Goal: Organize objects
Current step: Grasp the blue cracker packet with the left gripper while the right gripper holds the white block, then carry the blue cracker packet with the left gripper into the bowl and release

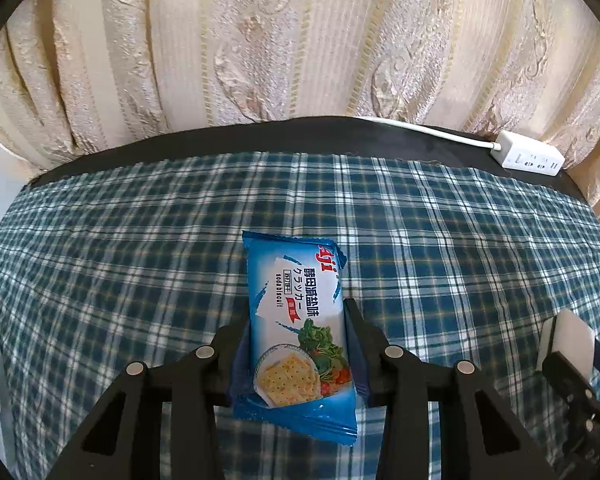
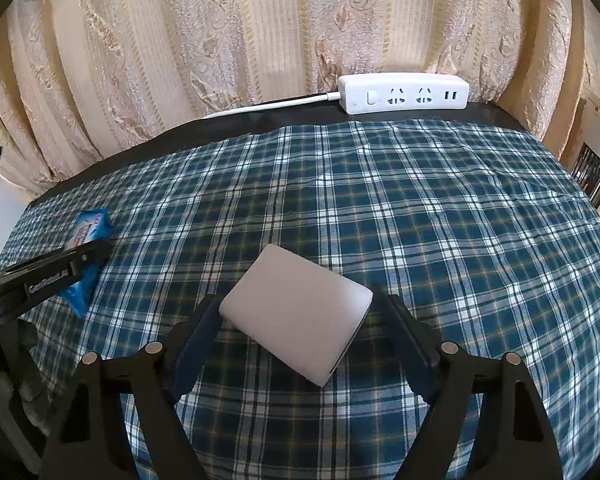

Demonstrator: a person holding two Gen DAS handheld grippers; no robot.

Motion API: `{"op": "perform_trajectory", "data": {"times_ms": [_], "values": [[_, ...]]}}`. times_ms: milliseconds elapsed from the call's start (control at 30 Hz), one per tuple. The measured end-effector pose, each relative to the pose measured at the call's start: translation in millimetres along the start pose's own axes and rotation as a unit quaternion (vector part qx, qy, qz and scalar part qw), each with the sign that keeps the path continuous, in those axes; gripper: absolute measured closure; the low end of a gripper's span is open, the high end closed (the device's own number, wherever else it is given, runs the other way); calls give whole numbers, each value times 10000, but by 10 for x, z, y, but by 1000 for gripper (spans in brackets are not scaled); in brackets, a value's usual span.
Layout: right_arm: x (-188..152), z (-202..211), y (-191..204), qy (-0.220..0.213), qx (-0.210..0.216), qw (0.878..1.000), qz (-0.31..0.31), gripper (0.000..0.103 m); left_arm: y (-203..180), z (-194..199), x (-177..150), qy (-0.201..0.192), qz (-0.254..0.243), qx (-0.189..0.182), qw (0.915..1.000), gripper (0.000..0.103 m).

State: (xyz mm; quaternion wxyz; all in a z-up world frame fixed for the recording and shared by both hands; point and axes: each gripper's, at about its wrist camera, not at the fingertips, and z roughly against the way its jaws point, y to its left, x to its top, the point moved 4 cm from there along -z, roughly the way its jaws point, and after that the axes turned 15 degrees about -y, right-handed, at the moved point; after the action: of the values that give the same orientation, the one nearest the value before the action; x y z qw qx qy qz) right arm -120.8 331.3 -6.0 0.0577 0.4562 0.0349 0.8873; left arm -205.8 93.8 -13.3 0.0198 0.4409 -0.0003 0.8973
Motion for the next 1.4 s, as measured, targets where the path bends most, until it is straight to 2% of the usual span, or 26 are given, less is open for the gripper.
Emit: {"op": "perform_trajectory", "data": {"times_ms": [600, 900, 1400], "values": [[19, 18, -22, -55, 130, 9998, -122, 32, 264, 573, -35, -551, -201, 546, 9968, 59], [59, 36, 14, -135, 231, 9994, -204, 34, 437, 818, -96, -700, -124, 697, 9950, 59], [179, 217, 339, -619, 634, 9958, -213, 34, 993, 1121, -301, -787, 304, 946, 9919, 59]]}}
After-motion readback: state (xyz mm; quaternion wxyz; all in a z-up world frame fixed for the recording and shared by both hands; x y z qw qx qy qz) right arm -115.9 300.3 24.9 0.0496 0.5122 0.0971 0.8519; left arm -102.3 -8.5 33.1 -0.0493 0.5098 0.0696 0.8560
